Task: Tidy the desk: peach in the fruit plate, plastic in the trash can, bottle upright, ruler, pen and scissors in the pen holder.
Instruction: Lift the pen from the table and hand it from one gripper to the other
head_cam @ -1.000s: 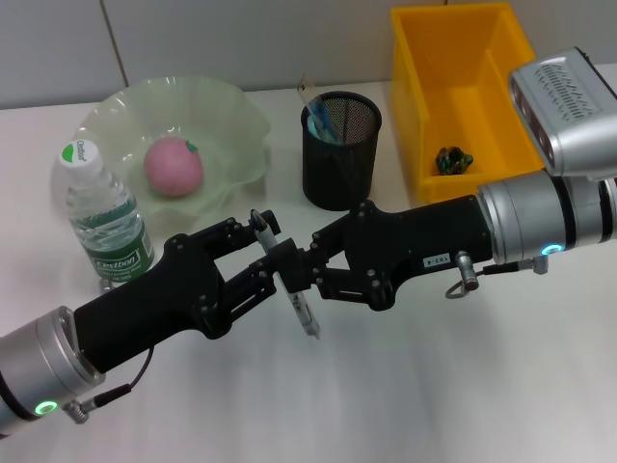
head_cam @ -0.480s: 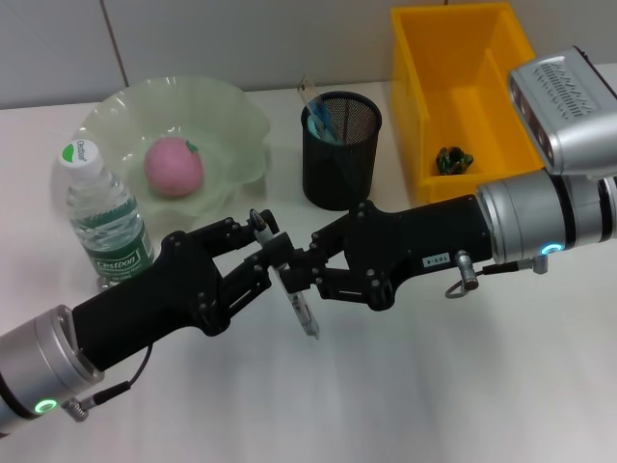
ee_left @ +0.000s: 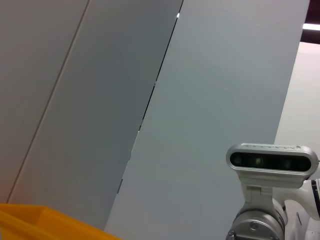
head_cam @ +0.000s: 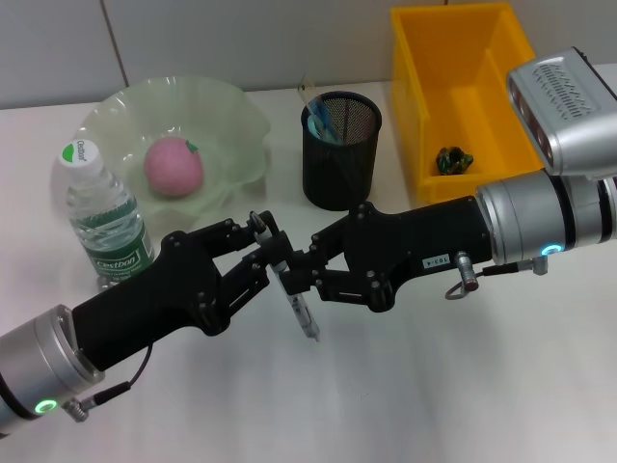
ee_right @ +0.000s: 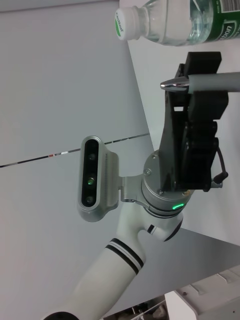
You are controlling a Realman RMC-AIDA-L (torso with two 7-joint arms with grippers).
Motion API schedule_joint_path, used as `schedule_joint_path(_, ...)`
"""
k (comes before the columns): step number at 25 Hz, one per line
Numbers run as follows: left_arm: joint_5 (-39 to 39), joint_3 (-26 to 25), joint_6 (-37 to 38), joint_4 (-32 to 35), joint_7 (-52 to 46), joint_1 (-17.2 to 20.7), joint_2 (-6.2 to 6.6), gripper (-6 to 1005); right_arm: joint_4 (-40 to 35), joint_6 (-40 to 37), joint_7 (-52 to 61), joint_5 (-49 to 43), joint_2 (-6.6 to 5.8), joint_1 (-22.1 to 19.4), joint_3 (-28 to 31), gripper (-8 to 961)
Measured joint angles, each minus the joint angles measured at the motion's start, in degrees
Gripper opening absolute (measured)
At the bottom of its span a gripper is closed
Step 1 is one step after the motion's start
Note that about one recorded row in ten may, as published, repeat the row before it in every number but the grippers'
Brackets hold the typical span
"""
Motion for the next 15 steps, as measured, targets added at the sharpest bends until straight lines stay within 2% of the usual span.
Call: schedule_joint_path(15,0.0,0.0,-0.3,-0.4,0.0,-0.3,0.0,255,0.0,-0.2,0.1,0.0,0.0,0.0,-0.1,124)
